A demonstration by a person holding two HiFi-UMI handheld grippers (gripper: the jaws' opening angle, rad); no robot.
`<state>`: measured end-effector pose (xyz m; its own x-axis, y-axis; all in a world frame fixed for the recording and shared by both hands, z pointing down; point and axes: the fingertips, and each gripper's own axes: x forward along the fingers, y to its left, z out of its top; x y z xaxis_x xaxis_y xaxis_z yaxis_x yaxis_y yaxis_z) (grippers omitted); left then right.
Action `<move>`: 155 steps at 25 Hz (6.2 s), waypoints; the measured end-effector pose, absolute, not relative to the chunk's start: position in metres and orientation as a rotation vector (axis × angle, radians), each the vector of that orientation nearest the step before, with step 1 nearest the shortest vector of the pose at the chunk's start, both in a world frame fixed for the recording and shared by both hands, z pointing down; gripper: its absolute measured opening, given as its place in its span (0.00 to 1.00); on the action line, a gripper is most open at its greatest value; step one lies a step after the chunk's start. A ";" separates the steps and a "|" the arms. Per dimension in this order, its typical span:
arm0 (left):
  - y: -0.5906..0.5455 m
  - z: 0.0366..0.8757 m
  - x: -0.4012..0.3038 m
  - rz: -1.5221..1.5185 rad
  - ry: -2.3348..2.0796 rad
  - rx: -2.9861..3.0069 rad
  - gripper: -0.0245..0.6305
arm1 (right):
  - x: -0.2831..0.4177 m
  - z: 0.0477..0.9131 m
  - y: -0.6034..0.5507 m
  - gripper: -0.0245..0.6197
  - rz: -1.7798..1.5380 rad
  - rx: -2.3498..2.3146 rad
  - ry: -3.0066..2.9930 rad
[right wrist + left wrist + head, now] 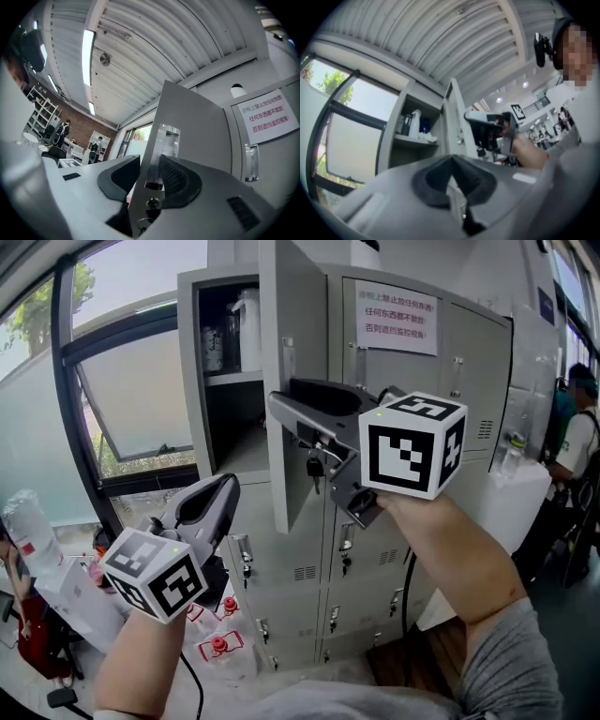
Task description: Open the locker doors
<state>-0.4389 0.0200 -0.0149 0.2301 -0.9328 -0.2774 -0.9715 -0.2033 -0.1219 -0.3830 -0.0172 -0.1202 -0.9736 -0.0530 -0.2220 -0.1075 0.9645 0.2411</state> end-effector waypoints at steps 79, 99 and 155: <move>0.052 0.285 -0.366 0.226 2.388 -2.073 0.04 | -0.293 0.281 -0.051 0.11 -0.075 0.159 3.178; 0.084 0.319 -0.586 0.187 2.210 -2.331 0.04 | -0.564 0.284 -0.091 0.24 0.099 -0.650 3.192; 0.066 0.330 -0.275 0.183 2.298 -2.208 0.04 | -0.251 0.303 -0.070 0.25 0.075 -0.007 3.197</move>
<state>-0.2752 0.0655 0.3296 -0.0425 -0.9982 -0.0427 -0.9924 0.0373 0.1175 -0.2513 -0.0702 0.3026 -0.9984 -0.0056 0.0564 -0.0030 0.9989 0.0469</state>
